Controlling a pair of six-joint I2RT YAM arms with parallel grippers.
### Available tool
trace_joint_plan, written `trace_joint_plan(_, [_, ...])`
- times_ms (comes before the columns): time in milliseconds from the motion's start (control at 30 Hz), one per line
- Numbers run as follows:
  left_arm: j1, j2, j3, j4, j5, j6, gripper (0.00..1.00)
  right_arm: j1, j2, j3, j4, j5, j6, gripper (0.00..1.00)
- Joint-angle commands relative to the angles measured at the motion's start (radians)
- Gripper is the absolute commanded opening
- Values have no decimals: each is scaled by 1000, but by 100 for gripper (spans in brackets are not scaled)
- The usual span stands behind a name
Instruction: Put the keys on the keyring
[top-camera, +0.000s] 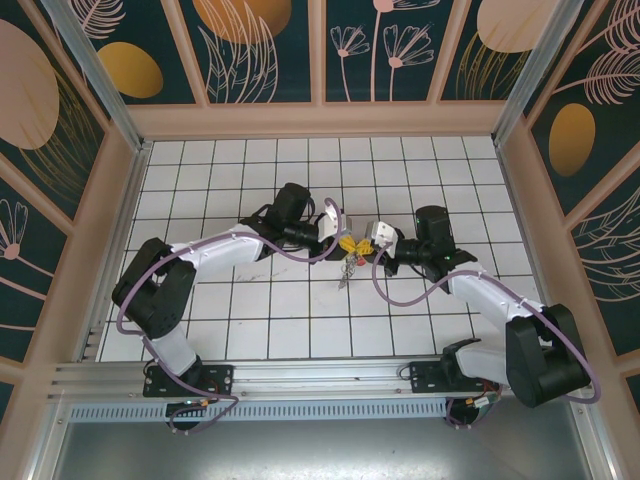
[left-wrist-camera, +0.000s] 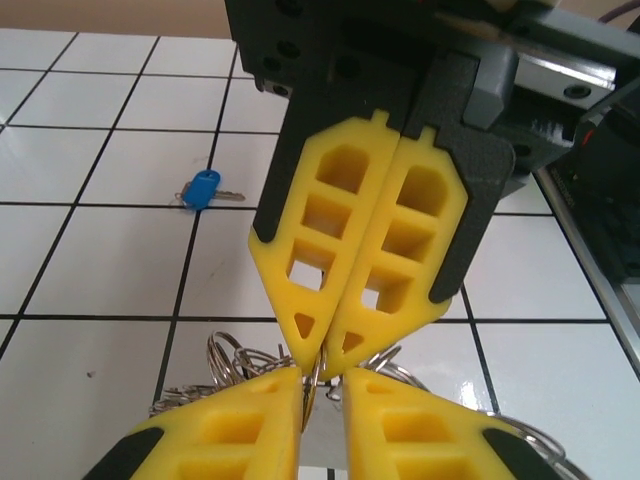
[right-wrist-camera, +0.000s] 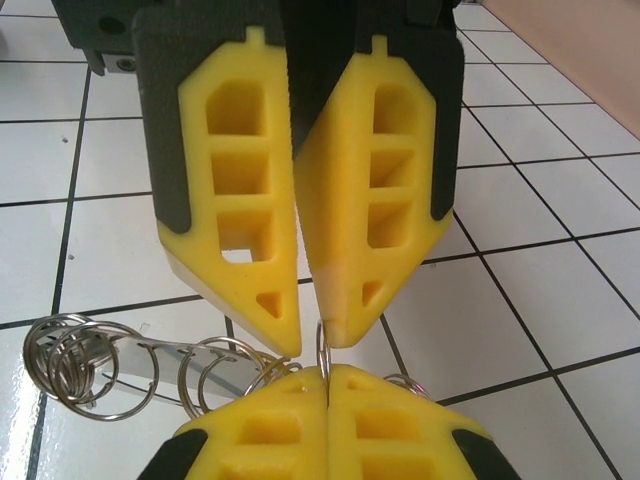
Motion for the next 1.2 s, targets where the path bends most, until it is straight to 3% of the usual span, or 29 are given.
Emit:
trace_joint_plan(0, [-4, 25, 20, -59, 20, 42, 21, -6, 0, 25, 10, -47, -22, 0])
trace_joint_plan(1167, [-2, 62, 50, -95, 9, 69, 30, -15, -40, -22, 129, -90, 66, 0])
